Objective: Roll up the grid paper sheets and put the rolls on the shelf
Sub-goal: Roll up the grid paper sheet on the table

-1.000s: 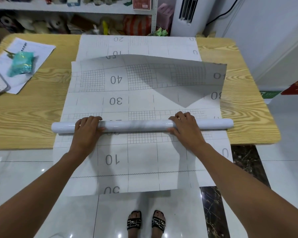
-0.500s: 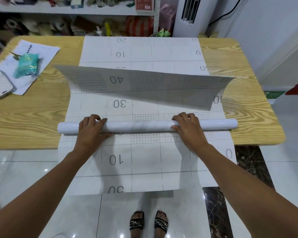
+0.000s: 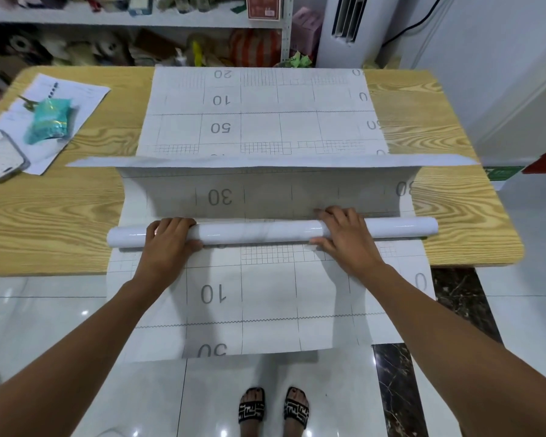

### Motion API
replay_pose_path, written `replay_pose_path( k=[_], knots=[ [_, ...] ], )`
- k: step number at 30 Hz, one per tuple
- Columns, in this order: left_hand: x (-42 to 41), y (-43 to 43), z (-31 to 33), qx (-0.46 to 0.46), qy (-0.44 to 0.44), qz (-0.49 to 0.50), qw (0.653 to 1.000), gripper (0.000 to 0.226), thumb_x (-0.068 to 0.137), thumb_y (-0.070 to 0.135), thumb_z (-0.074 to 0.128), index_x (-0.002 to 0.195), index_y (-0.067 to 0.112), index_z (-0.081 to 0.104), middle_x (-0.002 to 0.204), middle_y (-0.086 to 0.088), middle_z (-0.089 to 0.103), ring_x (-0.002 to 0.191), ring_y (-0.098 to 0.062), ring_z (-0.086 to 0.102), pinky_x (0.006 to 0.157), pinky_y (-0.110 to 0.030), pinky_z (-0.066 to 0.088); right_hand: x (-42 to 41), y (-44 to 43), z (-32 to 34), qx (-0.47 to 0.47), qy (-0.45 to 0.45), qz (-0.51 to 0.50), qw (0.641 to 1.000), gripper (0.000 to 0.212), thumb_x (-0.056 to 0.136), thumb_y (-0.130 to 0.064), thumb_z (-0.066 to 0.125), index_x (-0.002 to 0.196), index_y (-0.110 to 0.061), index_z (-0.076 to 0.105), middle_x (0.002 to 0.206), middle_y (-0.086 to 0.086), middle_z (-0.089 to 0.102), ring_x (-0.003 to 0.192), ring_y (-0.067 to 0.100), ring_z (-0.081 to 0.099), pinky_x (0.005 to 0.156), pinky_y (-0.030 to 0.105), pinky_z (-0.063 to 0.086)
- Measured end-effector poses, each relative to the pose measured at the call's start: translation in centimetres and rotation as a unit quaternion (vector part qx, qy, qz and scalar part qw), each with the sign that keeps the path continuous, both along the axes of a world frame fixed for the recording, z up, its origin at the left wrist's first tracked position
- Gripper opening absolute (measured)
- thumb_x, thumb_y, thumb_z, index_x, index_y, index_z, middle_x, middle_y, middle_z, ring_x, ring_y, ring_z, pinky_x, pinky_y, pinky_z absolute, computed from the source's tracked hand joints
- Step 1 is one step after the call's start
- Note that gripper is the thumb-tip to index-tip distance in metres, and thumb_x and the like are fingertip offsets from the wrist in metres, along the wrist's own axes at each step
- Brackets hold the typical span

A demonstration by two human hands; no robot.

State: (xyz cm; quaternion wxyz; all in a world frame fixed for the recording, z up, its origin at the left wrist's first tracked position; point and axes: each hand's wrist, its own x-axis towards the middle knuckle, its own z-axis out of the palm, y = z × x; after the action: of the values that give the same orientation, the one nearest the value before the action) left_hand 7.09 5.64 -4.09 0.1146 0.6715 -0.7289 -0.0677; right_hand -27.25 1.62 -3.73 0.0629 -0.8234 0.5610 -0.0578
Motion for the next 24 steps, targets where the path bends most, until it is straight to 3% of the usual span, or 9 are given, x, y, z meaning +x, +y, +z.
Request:
replay_pose_path(
  k=[3,6,11,14,15,18,20,24],
  knots=[
    [0.0,0.3,0.0,-0.004,-0.001,-0.013,1.0,0.03,0.085,0.03,0.053,0.106,0.008,0.056,0.105,-0.01,0.061,0.101,-0.032,0.051,0.095,-0.042,0.025,-0.2,0.1,-0.1,0.003,-0.019,0.003,1.0,0.062,0.079,-0.058,0.053,0.124,-0.015,0.052,0.119,0.006,0.056,0.101,0.028,0.049,0.091,0.032,0.028],
    [-0.1,0.5,0.0,-0.003,0.005,-0.012,1.0,0.027,0.088,0.025,0.056,0.108,0.007,0.056,0.107,-0.013,0.06,0.104,-0.033,0.049,0.096,-0.044,0.027,-0.4,0.2,-0.2,0.019,-0.01,0.002,1.0,0.059,0.079,-0.047,0.065,0.124,-0.012,0.052,0.125,0.009,0.052,0.108,0.031,0.048,0.096,0.035,0.028],
    [-0.1,0.3,0.2,0.029,-0.006,0.016,0.999,0.043,0.082,0.034,0.046,0.109,0.004,0.059,0.109,-0.019,0.059,0.102,-0.039,0.051,0.093,-0.047,0.029,-0.1,0.1,0.5,-0.156,0.012,-0.008,0.988,0.05,0.09,-0.039,0.043,0.128,-0.007,0.05,0.126,0.016,0.052,0.111,0.032,0.041,0.1,0.042,0.027],
    [0.2,0.1,0.2,0.037,-0.016,0.004,0.999,0.05,0.081,0.041,0.041,0.106,0.004,0.061,0.107,-0.02,0.06,0.097,-0.042,0.054,0.09,-0.051,0.034,0.7,-1.4,2.1,-0.159,0.009,-0.069,0.985,0.053,0.089,-0.036,0.033,0.119,0.003,0.055,0.112,0.026,0.06,0.105,0.041,0.052,0.099,0.046,0.033],
    [0.3,0.1,0.1,0.03,-0.018,-0.005,0.999,0.052,0.08,0.042,0.038,0.105,0.003,0.062,0.107,-0.02,0.059,0.097,-0.042,0.054,0.09,-0.051,0.035,0.8,-2.1,2.5,-0.15,0.008,-0.076,0.986,0.054,0.09,-0.036,0.032,0.121,0.003,0.053,0.117,0.027,0.058,0.109,0.041,0.052,0.101,0.047,0.033],
    [0.1,0.0,0.3,0.044,-0.004,0.006,0.999,0.047,0.081,0.038,0.043,0.108,0.004,0.061,0.118,-0.021,0.054,0.107,-0.042,0.049,0.096,-0.049,0.028,1.0,-4.0,3.1,-0.133,-0.001,-0.054,0.99,0.058,0.095,-0.031,0.038,0.146,-0.009,0.022,0.152,0.013,0.025,0.138,0.03,0.026,0.113,0.046,0.02],
    [0.0,-0.2,0.4,0.055,0.008,0.021,0.998,0.044,0.08,0.034,0.046,0.109,0.005,0.061,0.122,-0.021,0.052,0.111,-0.042,0.046,0.098,-0.049,0.027,1.3,-5.2,3.4,-0.102,-0.013,-0.054,0.993,0.063,0.097,-0.032,0.038,0.149,-0.017,0.005,0.158,0.005,0.005,0.143,0.024,0.011,0.115,0.043,0.011],
    [0.3,-0.3,0.0,0.03,0.003,0.002,1.0,0.032,0.079,0.022,0.061,0.103,0.002,0.063,0.119,-0.026,0.054,0.104,-0.045,0.051,0.092,-0.053,0.035,2.1,-7.6,3.7,-0.068,-0.016,-0.083,0.994,0.063,0.099,-0.04,0.029,0.148,-0.022,-0.006,0.157,0.0,-0.008,0.144,0.024,0.001,0.116,0.042,0.005]
  ],
)
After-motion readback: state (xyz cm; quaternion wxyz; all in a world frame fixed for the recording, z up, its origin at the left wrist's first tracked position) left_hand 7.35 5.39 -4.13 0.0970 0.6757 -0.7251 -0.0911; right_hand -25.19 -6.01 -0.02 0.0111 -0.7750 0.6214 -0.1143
